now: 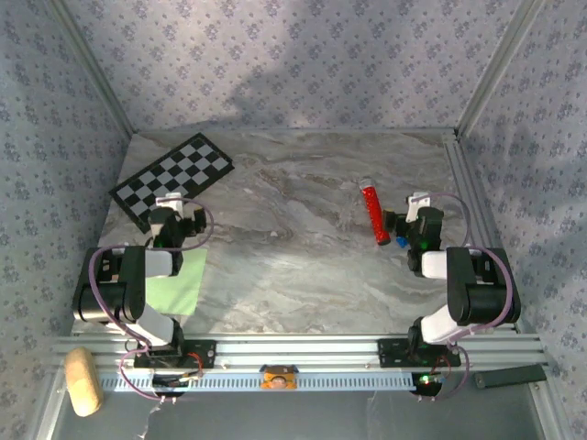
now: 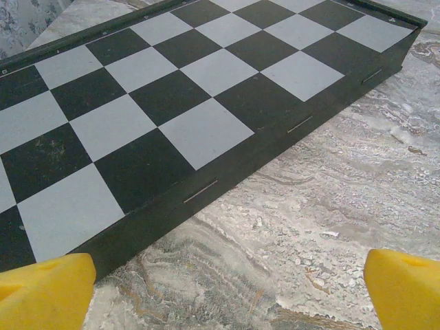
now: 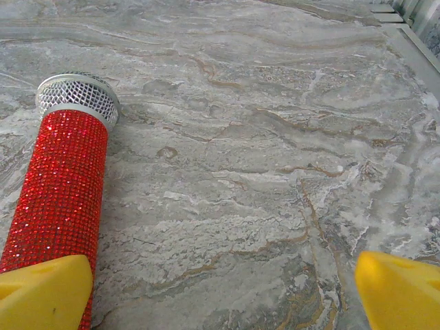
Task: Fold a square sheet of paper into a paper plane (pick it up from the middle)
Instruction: Move the square sheet of paper to the center of the table.
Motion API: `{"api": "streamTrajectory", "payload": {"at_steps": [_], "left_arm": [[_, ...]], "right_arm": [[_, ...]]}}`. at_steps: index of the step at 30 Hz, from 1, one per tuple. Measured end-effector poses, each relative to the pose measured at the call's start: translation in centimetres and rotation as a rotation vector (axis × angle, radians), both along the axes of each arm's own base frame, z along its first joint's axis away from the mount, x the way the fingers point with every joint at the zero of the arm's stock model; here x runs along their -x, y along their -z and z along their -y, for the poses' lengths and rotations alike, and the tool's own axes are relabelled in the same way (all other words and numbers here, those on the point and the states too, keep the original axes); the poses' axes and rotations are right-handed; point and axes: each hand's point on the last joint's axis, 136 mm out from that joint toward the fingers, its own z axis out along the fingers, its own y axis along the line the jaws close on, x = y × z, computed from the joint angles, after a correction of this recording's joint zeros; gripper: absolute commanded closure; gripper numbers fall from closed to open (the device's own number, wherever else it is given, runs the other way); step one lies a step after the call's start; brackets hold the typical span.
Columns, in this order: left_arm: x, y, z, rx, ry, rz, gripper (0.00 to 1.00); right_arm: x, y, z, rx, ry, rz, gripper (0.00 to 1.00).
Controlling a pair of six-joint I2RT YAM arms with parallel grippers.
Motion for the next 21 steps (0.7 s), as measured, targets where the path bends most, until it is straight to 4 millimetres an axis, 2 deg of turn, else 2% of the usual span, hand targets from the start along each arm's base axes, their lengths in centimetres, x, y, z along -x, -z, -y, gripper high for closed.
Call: {"api": "streamTrajectory", "payload": {"at_steps": [21], "left_arm": [[0.00, 0.00, 0.00, 0.000, 0.000, 0.000, 0.00]], "right_arm": [[0.00, 0.00, -0.12, -0.003, -0.007, 0.000, 0.00]]}}
